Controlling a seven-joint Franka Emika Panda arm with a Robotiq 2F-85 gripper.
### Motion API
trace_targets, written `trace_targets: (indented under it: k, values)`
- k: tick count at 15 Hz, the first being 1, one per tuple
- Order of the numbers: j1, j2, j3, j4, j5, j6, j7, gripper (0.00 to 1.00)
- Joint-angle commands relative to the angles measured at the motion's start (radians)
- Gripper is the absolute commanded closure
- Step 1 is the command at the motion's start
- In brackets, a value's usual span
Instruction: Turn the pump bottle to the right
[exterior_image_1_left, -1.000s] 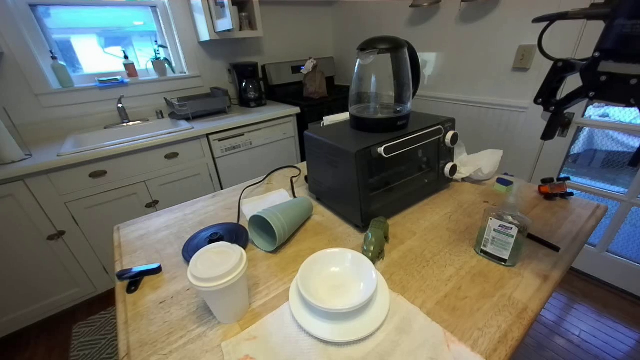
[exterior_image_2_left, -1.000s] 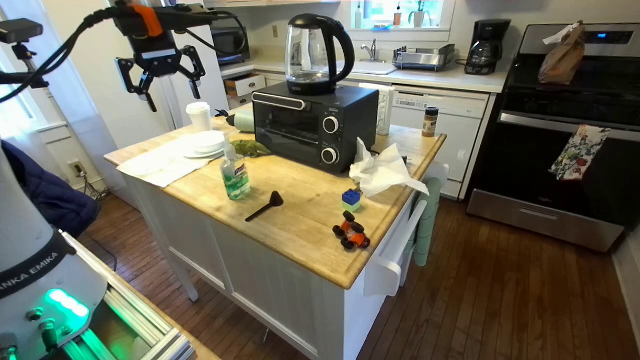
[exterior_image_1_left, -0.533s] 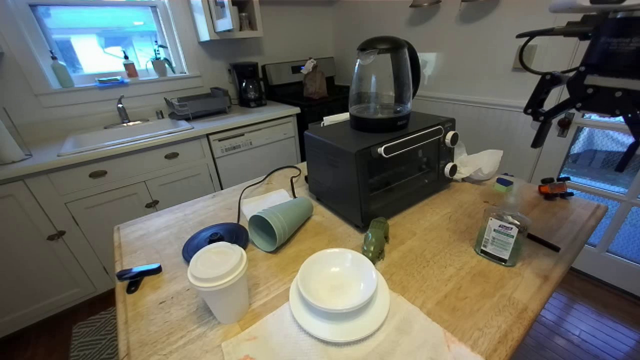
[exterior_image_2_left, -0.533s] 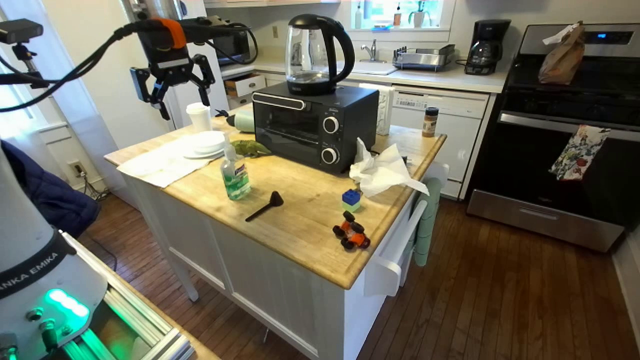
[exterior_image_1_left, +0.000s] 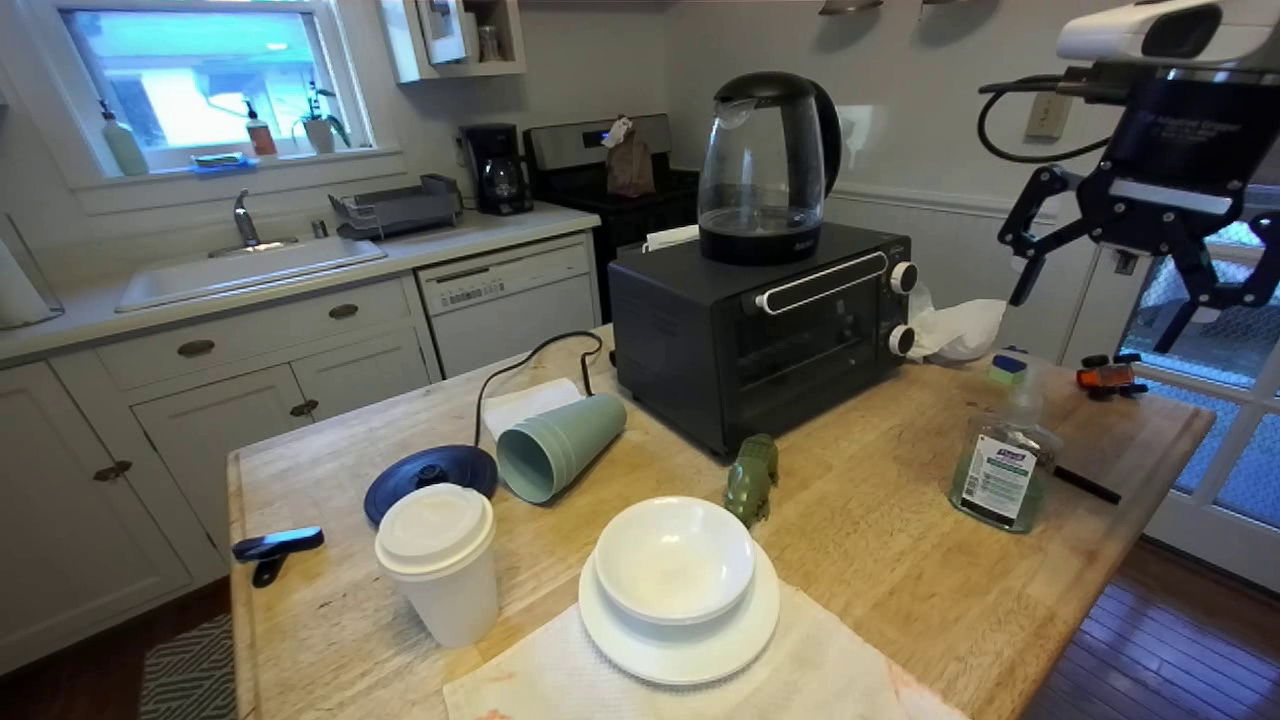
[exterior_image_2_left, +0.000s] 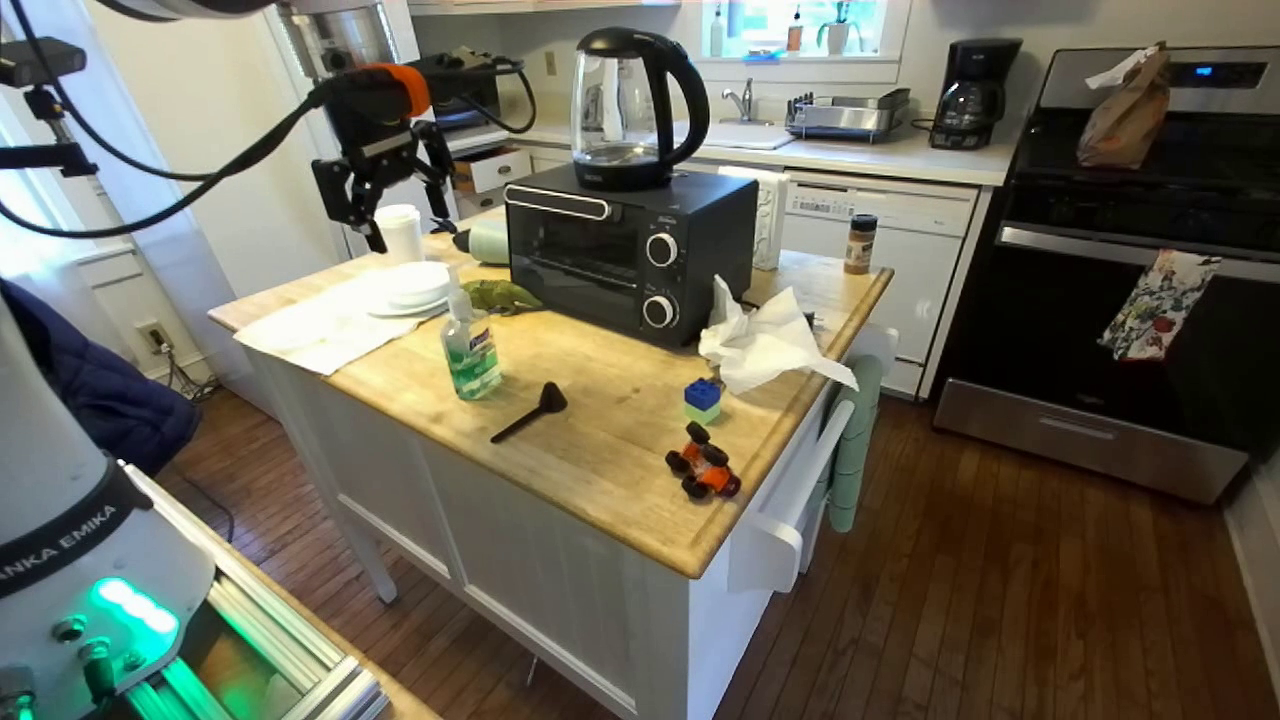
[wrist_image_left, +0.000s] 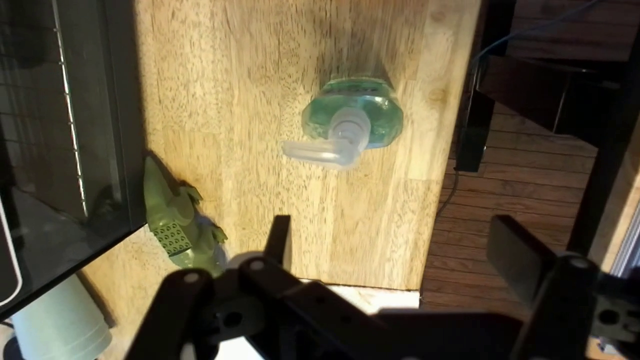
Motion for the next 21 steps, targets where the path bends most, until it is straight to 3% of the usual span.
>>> trace_targets:
  k: [1,8,14,21]
  values:
    - [-0.004,0.061,-0.007,0.001,0.034,0.062,-0.117,0.0]
    - [-0.012,0.153,0.005,0.0,0.053,0.126,-0.259,0.0]
    - [-0.043,0.166,0.038,0.0,0.049,0.116,-0.231,0.0]
    - [-0.046,0.201,0.024,0.0,0.046,0.168,-0.395,0.0]
